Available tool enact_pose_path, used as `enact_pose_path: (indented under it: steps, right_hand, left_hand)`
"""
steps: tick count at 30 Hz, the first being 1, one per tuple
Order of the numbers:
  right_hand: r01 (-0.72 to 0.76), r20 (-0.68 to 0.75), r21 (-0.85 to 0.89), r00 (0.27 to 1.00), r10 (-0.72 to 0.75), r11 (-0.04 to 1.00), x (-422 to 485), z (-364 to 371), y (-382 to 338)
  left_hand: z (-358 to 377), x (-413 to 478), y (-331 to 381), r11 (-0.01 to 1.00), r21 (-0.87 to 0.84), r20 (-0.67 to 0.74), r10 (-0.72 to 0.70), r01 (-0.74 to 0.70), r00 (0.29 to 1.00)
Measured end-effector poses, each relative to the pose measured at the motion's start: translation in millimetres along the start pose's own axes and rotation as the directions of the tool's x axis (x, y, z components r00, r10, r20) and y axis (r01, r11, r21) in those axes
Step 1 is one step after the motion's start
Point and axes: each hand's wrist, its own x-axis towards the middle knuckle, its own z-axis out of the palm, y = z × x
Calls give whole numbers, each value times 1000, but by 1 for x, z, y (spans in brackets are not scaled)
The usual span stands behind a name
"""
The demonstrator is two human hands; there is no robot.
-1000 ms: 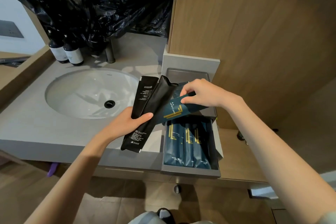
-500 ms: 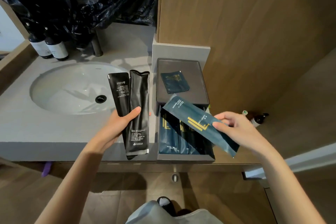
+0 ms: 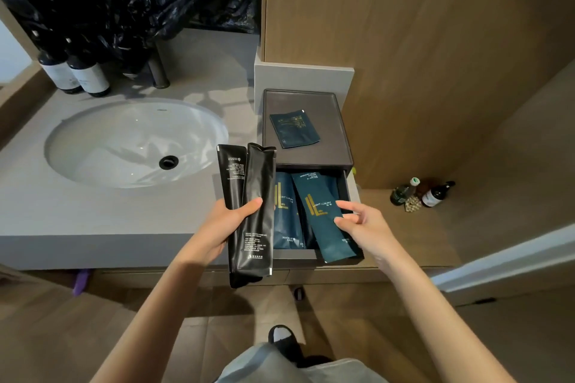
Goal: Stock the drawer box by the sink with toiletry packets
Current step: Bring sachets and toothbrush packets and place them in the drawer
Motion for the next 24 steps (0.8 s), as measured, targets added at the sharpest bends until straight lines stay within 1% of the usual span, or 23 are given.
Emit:
enact_pose_path:
  steps: [3, 11, 15, 17, 19, 22, 24]
  right_hand:
    - [-34, -12, 55, 999, 35, 998, 13, 17, 1]
    - [-69, 6, 4, 998, 68, 998, 45, 44, 10]
    - [-15, -11, -100, 1000, 14, 995, 46, 48, 16]
    - [12, -7, -126, 1000, -13, 992, 45, 48, 16]
    - [16, 5, -119, 1000, -16, 993, 46, 47, 15]
    - [-15, 14, -61, 1000, 15, 998, 48, 46, 16]
    - [7, 14, -90, 1000, -6, 996, 47, 47, 15]
  left_hand:
    - [3, -3, -2, 1000, 5, -7, 2, -2, 1000]
    - [7, -2, -9, 998, 64, -18, -21, 22, 1000]
    - [8, 0, -9, 998, 61, -33, -24, 26, 999]
    - [7, 1, -9, 998, 63, -33, -28, 30, 999]
    - [7, 1, -10, 998, 55, -36, -38, 40, 999]
    - [8, 2, -10, 998, 43, -51, -33, 35, 998]
    - [8, 2, -10, 999, 34, -60, -31, 33, 998]
